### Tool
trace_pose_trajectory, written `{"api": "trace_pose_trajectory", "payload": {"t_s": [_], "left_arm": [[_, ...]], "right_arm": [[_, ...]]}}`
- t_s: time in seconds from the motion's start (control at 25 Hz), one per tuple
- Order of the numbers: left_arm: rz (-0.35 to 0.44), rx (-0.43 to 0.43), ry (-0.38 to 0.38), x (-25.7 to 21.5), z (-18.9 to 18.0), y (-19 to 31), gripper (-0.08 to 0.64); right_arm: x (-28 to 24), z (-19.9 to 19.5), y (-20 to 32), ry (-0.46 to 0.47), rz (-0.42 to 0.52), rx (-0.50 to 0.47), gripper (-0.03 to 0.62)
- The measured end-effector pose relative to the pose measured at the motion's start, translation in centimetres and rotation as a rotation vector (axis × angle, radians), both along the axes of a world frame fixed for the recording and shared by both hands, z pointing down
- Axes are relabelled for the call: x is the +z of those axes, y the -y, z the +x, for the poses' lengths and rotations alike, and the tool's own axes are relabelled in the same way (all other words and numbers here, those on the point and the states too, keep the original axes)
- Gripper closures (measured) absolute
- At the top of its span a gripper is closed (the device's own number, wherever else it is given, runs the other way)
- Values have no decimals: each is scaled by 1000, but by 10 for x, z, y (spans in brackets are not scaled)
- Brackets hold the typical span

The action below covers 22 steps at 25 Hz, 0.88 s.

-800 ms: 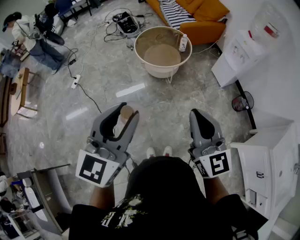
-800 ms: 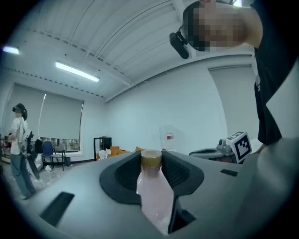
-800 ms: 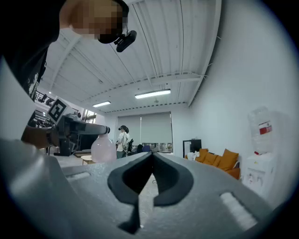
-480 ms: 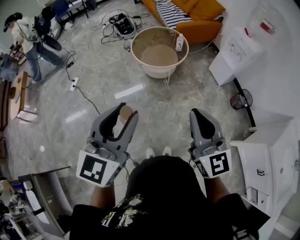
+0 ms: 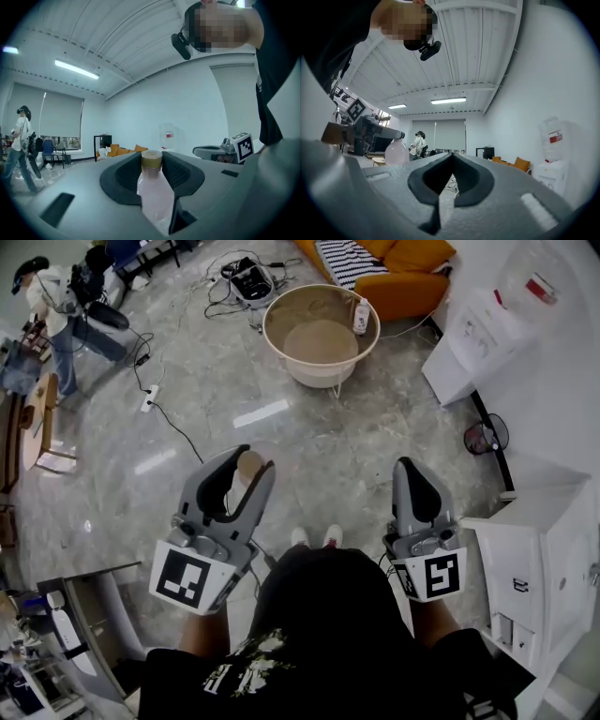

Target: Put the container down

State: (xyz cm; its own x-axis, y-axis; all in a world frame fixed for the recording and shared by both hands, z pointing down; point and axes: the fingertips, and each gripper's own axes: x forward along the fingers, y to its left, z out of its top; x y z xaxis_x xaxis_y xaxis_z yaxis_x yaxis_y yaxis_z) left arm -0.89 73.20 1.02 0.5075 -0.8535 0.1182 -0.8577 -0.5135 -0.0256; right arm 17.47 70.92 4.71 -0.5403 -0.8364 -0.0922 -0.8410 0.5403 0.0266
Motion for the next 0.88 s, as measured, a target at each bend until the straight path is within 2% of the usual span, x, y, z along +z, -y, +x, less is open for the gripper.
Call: {"api": "trace_pose_trajectory", "payload": {"t_s": [0.12,0.2,0.28,0.44,0.6,0.88], "left_arm": [[-2,-15,10,4,7,-3,411],[26,-30,21,5,5,-4,411],[52,-53,33,6,1,-3,411],[11,-100,13,12,1,2,411],[67,-122,25,8,-7,12,411],[71,-139,22,11,-21,35,411]], "right_arm": [[6,12,-1,6,5,-8,597],[10,15,-1,4,20,-21,597],[21,17,1,-5,-6,-34,597],[30,24,4,-19,-14,-53,597],[34,25,17,-30,-22,-63,597],[27,10,39,-14,29,-95,597]]}}
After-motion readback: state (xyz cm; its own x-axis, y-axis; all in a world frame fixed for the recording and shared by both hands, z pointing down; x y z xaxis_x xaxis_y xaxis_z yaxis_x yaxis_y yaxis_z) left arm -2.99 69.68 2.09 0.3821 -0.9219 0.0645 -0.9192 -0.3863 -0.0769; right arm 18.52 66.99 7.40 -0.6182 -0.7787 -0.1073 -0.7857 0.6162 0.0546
